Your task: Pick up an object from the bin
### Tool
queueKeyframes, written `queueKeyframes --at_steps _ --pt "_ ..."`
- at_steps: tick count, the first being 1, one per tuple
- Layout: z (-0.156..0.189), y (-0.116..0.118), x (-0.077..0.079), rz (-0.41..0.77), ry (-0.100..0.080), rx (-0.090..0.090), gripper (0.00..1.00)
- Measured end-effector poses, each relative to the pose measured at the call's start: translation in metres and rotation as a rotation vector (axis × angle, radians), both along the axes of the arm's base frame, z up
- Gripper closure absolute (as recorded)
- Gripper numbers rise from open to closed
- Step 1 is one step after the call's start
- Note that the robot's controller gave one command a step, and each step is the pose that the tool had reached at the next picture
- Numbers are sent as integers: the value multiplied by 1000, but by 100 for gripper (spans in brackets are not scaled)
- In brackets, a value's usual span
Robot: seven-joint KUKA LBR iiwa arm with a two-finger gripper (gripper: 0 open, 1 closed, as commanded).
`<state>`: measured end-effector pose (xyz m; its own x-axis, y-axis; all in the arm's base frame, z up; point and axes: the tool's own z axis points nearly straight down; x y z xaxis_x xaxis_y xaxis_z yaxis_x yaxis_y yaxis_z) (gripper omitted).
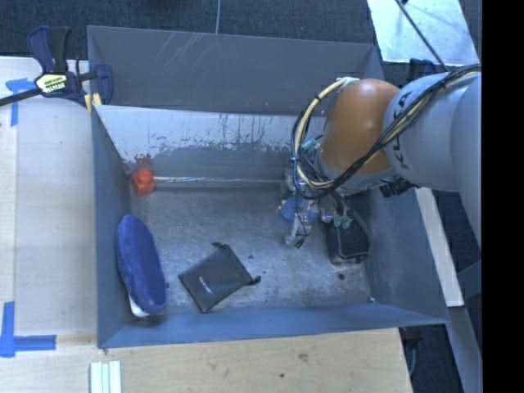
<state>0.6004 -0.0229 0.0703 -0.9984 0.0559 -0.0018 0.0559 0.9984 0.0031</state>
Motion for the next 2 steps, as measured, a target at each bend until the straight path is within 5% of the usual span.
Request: queueKeyframes --at_steps 1,2 --pt "0 -41 -3 -70 0 -4 0" --pt "0 -39 -3 -67 0 -4 100"
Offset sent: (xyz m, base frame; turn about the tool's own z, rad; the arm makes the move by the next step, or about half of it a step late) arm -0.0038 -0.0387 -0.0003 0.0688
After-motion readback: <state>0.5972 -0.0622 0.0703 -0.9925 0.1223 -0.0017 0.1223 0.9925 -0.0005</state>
